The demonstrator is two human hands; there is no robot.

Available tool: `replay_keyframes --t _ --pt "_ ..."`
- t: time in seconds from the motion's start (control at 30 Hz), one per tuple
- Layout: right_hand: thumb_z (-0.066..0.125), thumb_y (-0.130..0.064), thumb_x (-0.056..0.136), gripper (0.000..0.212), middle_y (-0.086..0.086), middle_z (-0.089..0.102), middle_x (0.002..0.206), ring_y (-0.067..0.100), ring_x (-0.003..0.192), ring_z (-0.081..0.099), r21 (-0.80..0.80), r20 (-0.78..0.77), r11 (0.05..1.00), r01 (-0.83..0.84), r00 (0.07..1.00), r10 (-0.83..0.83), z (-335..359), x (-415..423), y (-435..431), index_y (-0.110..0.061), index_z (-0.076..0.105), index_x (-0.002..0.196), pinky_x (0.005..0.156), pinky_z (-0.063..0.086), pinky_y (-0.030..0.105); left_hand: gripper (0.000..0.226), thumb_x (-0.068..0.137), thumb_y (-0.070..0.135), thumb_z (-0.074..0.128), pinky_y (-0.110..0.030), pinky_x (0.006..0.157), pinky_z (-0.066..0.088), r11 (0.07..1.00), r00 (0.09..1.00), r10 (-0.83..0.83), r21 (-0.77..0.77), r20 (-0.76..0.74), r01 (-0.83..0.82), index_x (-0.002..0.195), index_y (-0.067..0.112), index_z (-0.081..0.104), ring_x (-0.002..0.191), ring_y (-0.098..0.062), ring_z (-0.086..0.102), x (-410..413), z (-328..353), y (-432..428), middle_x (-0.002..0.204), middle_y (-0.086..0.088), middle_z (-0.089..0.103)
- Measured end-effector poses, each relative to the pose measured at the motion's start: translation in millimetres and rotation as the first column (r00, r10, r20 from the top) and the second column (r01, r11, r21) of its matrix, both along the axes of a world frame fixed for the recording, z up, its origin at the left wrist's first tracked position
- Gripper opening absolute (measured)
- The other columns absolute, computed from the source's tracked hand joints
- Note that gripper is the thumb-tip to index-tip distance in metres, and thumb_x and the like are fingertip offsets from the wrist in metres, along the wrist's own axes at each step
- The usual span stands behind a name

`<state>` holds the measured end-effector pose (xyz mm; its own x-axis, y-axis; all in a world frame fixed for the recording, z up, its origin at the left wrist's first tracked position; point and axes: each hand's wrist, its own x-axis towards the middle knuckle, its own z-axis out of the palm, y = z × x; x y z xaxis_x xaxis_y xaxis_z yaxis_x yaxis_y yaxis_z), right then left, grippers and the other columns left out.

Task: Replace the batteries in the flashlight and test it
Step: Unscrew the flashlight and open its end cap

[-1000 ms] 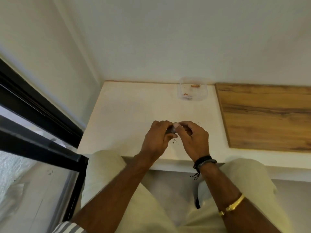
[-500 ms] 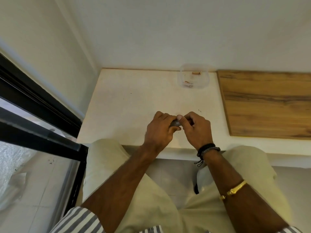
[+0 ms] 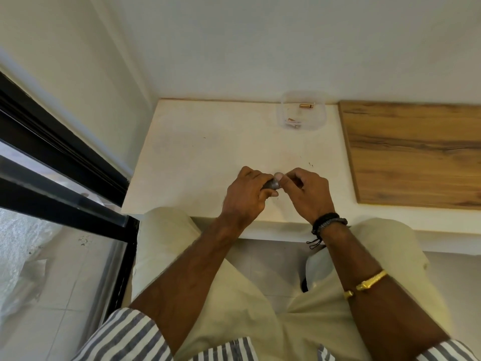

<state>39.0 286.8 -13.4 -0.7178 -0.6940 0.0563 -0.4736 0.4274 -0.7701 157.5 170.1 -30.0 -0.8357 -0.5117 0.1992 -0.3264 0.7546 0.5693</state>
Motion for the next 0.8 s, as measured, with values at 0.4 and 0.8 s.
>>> replay_keyframes --t 0.4,0.8 --pt "0.074 -0.016 0.089 0.03 -0.01 0.071 0.108 0.002 0.096 0.066 -0.116 0.17 0.988 -0.1 0.978 0.118 4.7 -4.8 3.7 -0.025 0.07 0.116 0.077 0.053 0.012 0.033 0.094 0.032 0.065 -0.032 0.083 0.046 1.0 0.999 0.005 -0.007 0.041 -0.005 0.12 0.012 0.068 0.106 -0.022 0.053 0.3 4.0 -1.5 0.11 -0.005 0.072" --pt "0.068 0.013 0.082 0.034 0.003 0.072 0.109 0.019 0.101 0.067 -0.14 0.071 0.966 -0.216 0.971 0.227 6.0 -7.5 7.9 -0.011 0.076 0.105 0.086 0.058 0.036 0.034 0.092 0.034 0.067 -0.027 0.079 0.042 1.0 0.999 -0.007 0.0 0.039 0.007 0.119 0.013 0.069 0.104 -0.02 0.052 2.7 0.6 -3.3 0.106 -0.003 0.073"
